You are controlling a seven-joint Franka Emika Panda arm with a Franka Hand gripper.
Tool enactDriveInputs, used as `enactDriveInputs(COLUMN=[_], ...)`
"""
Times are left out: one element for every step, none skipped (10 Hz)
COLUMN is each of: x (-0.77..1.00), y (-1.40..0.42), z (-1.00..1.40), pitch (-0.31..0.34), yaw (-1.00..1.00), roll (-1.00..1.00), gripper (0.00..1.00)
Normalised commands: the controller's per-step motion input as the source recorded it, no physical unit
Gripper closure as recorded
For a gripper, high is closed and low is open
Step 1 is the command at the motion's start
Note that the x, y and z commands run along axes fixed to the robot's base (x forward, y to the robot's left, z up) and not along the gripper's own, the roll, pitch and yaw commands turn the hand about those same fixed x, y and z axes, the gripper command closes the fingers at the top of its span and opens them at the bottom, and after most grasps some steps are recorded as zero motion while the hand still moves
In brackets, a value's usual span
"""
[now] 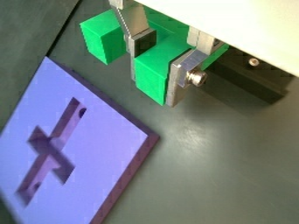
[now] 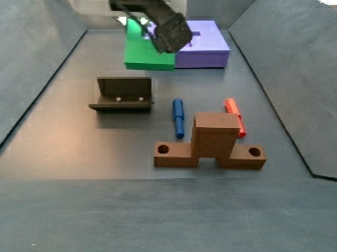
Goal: Pick up the green object. Move up. Place the green object on the fixture. Regrasp the green object. Move to above the board. Insert the green object.
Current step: Place the green object on the fixture.
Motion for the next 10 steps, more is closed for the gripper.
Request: enactDriveInputs(x=[0.27,0.3,0.33,0.1,0.01,-0.06,0.0,0.36,0.57,0.59], y=[0.39,0.34,0.34,0.23,0.2,0.09,-0.05,-0.06,0.0,0.13], z=[-0.06,-0.15,-0.24,-0.23,-0.09,-0.02,-0.07,0.0,0.0,0.0], pitch=[0.0,0.0,0.0,0.0,0.0,0.0,0.0,0.054,0.0,0.0], yaw=[0.0,0.0,0.0,0.0,0.0,-0.06,0.0,0.0,0.0,0.0], roll=[-1.0,-1.0,-0.9,-0.51,-0.07,0.03,0.17,0.5,0.3,0.25], gripper=[1.0,1.0,1.0,1.0,1.0,1.0,1.0,1.0,1.0,1.0])
